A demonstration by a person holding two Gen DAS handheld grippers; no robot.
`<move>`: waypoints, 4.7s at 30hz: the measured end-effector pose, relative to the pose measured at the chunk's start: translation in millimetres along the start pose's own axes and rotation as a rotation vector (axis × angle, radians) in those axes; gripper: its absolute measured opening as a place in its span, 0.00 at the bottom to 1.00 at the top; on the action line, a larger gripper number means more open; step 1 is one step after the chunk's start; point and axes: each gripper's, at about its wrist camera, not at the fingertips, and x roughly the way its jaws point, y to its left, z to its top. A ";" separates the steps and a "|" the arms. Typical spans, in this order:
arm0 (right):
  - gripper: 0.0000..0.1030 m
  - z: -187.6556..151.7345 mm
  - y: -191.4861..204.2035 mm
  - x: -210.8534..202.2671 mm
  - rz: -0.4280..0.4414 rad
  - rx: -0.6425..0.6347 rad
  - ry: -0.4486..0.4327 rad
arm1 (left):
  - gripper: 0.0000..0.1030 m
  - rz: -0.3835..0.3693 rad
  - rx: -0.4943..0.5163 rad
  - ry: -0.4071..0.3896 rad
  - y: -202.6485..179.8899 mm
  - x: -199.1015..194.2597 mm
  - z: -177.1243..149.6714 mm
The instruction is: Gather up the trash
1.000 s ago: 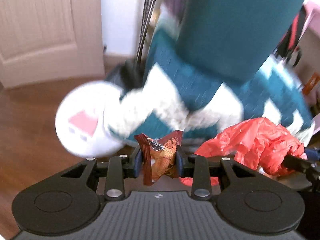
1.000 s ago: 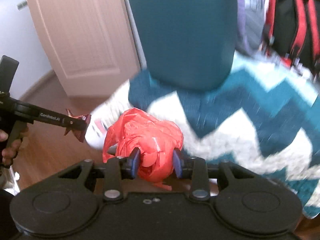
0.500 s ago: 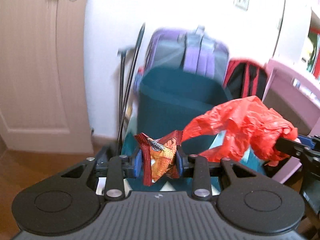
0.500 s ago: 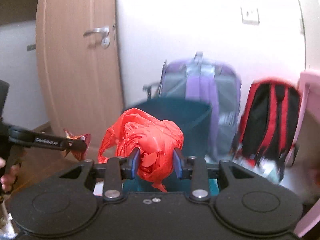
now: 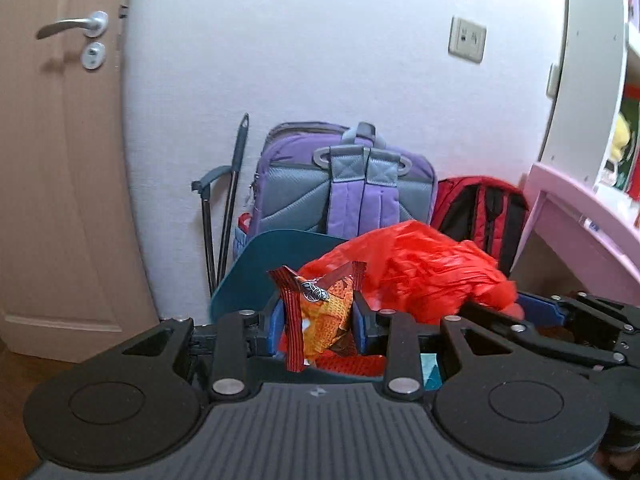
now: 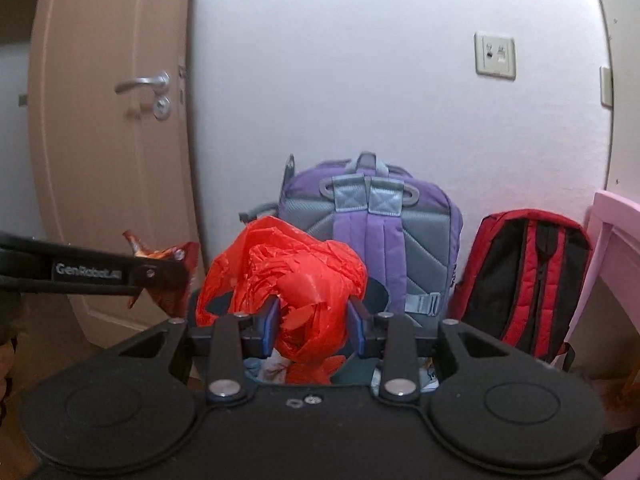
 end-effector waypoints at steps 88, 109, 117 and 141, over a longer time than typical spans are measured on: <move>0.51 -47.5 4.4 -142.4 0.190 0.046 -0.034 | 0.99 -0.039 0.009 -0.072 -26.4 -122.1 -100.3; 0.52 -56.0 10.0 -173.5 0.217 0.046 -0.051 | 0.99 0.019 0.047 -0.120 -43.6 -156.1 -112.7; 0.52 -46.9 13.2 -187.7 0.203 0.038 -0.054 | 0.99 0.036 0.044 -0.113 -50.6 -168.0 -101.8; 0.52 1.4 4.9 -231.6 0.161 0.053 -0.065 | 0.99 0.046 0.048 -0.100 -78.0 -211.2 -53.5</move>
